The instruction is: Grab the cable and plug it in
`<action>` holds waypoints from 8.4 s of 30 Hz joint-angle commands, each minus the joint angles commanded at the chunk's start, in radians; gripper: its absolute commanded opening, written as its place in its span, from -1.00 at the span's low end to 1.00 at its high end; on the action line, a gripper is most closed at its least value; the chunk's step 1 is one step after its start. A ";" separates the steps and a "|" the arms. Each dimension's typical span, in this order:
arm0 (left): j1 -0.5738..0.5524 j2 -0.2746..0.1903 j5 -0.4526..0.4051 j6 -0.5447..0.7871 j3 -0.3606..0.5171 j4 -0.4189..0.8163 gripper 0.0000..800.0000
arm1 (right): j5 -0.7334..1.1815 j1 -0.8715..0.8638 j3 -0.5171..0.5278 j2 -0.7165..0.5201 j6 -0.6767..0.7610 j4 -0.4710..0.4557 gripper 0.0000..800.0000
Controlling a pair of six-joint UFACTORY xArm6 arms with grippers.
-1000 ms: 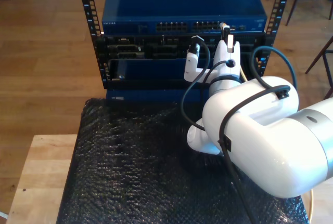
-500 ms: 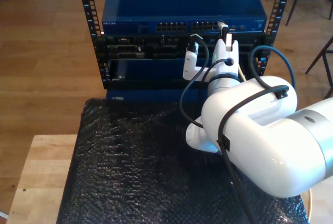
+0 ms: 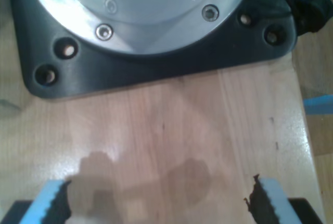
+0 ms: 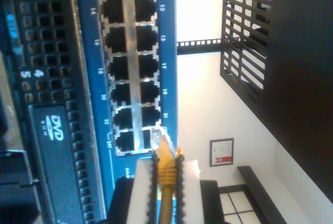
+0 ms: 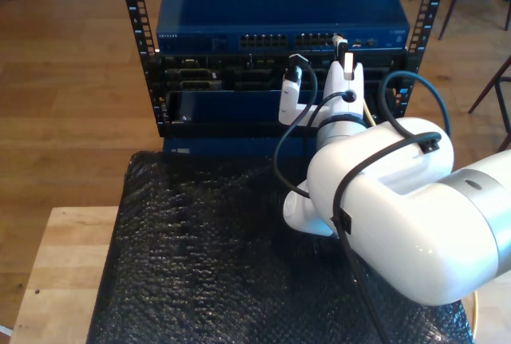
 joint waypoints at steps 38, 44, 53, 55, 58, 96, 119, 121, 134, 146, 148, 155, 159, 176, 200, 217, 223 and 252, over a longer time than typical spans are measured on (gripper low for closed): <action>0.000 0.000 0.000 0.000 0.000 0.000 1.00 | 0.002 0.015 -0.015 0.008 -0.034 0.063 -1.00; 0.000 0.000 0.000 0.000 0.000 0.000 1.00 | 0.003 0.012 -0.017 0.008 -0.034 0.063 -1.00; 0.000 0.000 0.000 0.000 0.000 0.000 1.00 | 0.003 0.011 -0.029 0.018 -0.034 0.063 -1.00; 0.000 0.000 0.000 0.000 0.000 0.000 1.00 | 0.003 0.011 -0.029 0.020 -0.034 0.063 -1.00; 0.000 0.000 0.000 0.000 0.000 0.000 1.00 | 0.003 0.011 -0.031 0.020 -0.034 0.063 -1.00; 0.000 0.000 0.000 0.000 0.000 0.000 1.00 | 0.025 0.012 -0.061 0.040 -0.031 0.061 -1.00; 0.000 0.000 0.000 0.000 0.000 0.000 1.00 | 0.014 0.012 -0.049 0.041 -0.026 0.061 -1.00; 0.000 0.000 0.000 0.000 0.000 0.000 1.00 | 0.012 0.012 -0.049 0.040 -0.026 0.061 -1.00; 0.000 0.000 0.000 0.000 0.000 0.000 1.00 | 0.011 0.026 -0.051 0.034 -0.014 0.061 -1.00; 0.000 0.000 0.000 0.000 0.000 0.000 1.00 | 0.011 0.017 -0.057 0.043 -0.012 0.060 -1.00; 0.000 0.000 0.000 0.000 0.000 0.000 1.00 | 0.011 0.015 -0.057 0.043 -0.012 0.060 -1.00; 0.000 0.000 0.000 0.000 0.000 0.000 1.00 | 0.011 0.015 -0.057 0.041 -0.012 0.060 -1.00; 0.000 0.000 0.000 0.000 0.000 0.000 1.00 | 0.009 0.015 -0.057 0.041 -0.009 0.060 -1.00; 0.000 0.000 0.000 0.000 0.000 0.000 1.00 | 0.008 0.014 -0.054 0.035 -0.006 0.058 -1.00; 0.000 0.000 0.000 0.000 0.000 0.000 1.00 | 0.009 0.012 -0.057 0.038 -0.008 0.060 -1.00; 0.000 0.000 0.000 0.000 0.000 0.000 1.00 | 0.011 0.006 -0.068 0.041 -0.008 0.060 -1.00; 0.000 0.000 0.000 0.000 0.000 0.000 1.00 | 0.014 0.008 -0.068 0.041 -0.008 0.058 -1.00; 0.000 0.000 0.000 0.000 0.000 0.000 1.00 | 0.038 0.009 -0.084 0.044 -0.006 0.055 -1.00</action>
